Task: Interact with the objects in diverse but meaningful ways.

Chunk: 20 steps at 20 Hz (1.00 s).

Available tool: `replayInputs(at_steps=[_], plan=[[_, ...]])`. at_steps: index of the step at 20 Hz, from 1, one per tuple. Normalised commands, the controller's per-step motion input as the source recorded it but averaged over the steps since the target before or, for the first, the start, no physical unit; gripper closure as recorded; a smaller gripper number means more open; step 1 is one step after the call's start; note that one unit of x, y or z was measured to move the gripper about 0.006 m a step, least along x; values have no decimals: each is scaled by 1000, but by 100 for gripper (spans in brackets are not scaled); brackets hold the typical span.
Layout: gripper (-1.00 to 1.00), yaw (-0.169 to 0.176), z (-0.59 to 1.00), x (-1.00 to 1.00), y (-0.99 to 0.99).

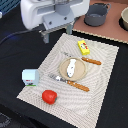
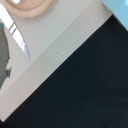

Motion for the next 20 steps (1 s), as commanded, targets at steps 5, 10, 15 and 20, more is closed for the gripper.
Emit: replayInputs(at_steps=[5,10,15,20], plan=[[-100,-51,0,-148,-147],[-100,-58,-139,-254,-32],[-100,-54,-238,-289,-13],[-100,-69,-337,-467,-164]])
